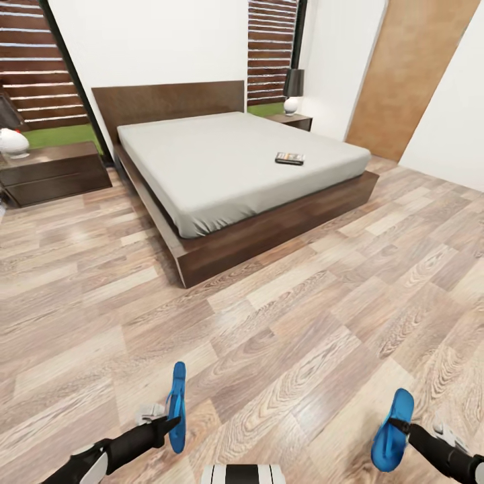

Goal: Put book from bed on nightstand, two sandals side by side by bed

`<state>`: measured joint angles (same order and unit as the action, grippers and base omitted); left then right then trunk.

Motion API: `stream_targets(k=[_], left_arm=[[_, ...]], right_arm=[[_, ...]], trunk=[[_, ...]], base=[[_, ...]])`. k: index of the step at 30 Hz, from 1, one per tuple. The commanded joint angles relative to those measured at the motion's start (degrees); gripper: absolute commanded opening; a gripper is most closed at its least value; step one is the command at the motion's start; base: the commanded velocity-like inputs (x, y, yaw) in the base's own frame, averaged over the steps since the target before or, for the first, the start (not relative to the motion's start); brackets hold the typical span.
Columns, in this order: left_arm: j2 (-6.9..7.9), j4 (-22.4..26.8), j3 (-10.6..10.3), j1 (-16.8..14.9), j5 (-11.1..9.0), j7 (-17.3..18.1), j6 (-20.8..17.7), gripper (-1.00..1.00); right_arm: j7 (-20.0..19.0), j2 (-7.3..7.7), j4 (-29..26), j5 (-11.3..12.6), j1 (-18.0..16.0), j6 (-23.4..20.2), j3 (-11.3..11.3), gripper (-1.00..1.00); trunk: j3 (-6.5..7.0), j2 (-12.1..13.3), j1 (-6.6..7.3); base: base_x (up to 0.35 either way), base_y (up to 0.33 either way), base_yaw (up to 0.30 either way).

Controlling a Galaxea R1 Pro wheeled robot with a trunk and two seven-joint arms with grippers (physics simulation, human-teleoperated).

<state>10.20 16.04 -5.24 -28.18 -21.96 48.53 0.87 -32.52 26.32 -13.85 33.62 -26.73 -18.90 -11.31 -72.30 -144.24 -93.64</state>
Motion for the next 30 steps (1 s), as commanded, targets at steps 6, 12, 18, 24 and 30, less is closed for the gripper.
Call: stream_targets(k=[6,12,18,24,30], left_arm=[[-0.4,-0.37,-0.45,0.18,-0.29,0.08,0.26,-1.0],[-0.73,-0.39,-0.47,0.23,-0.21,-0.03,0.27,-1.0],[-1.26,-0.39,-0.48,0.26,-0.19,-0.09,0.27,-1.0],[-1.9,-0.4,-0.55,0.4,0.01,-0.19,0.32,-1.0],[-2.66,-0.41,-0.48,0.41,0.07,-1.54,0.3,-1.0]], right_arm=[[-0.17,-0.12,3.48,-0.08,-0.04,2.35,-0.3,-1.0],[-0.17,-0.13,3.77,-0.31,0.0,2.59,-0.25,-1.0],[-0.17,-0.43,3.03,-1.23,-0.03,2.63,1.83,-1.0],[-0.14,-5.32,3.4,-6.86,-0.01,9.04,15.64,-1.0],[0.21,-7.75,3.64,-7.12,0.01,13.47,17.15,-1.0]], trunk=[[1.3,0.07,0.17],[2.63,0.15,0.32],[3.96,0.23,0.47],[5.29,0.31,0.63],[6.62,0.39,0.78]], base=[[0.0,0.0,0.0],[0.0,0.0,0.0],[0.0,0.0,0.0],[0.0,0.0,0.0],[0.0,0.0,0.0]])
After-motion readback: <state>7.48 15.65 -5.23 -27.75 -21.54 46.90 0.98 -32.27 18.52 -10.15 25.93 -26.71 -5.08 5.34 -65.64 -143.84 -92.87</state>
